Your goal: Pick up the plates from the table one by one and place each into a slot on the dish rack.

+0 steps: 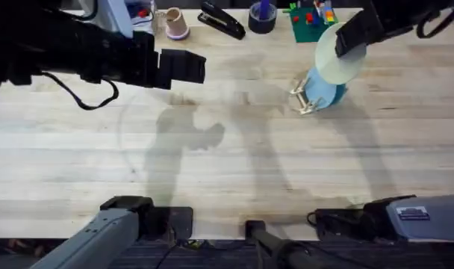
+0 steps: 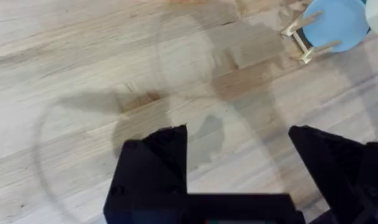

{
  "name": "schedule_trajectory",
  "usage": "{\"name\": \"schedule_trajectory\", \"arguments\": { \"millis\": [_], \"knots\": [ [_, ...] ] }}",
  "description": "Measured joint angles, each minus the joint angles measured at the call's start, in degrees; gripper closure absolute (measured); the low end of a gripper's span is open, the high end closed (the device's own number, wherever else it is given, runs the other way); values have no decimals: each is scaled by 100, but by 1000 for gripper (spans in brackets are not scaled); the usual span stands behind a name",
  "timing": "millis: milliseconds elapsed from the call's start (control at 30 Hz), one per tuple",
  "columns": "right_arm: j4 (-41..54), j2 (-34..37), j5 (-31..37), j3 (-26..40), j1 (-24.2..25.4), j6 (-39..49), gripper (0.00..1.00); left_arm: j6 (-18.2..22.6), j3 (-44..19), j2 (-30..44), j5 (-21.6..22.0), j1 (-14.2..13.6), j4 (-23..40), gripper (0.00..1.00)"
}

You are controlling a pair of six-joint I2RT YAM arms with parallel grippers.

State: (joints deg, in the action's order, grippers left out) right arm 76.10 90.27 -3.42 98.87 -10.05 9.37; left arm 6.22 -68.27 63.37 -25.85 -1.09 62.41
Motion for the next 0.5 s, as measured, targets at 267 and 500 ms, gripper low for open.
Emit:
{"name": "schedule_trajectory", "arguments": {
  "millis": [267, 500],
  "knots": [
    [-403, 0, 217, -121, -339, -124, 968, -2, 2, 0, 2, -1, 19, 5],
    [-618, 0, 275, -538, -343, -211, 966, 0, 0, 0, 46, -1, 142, 5]
  ]
}}
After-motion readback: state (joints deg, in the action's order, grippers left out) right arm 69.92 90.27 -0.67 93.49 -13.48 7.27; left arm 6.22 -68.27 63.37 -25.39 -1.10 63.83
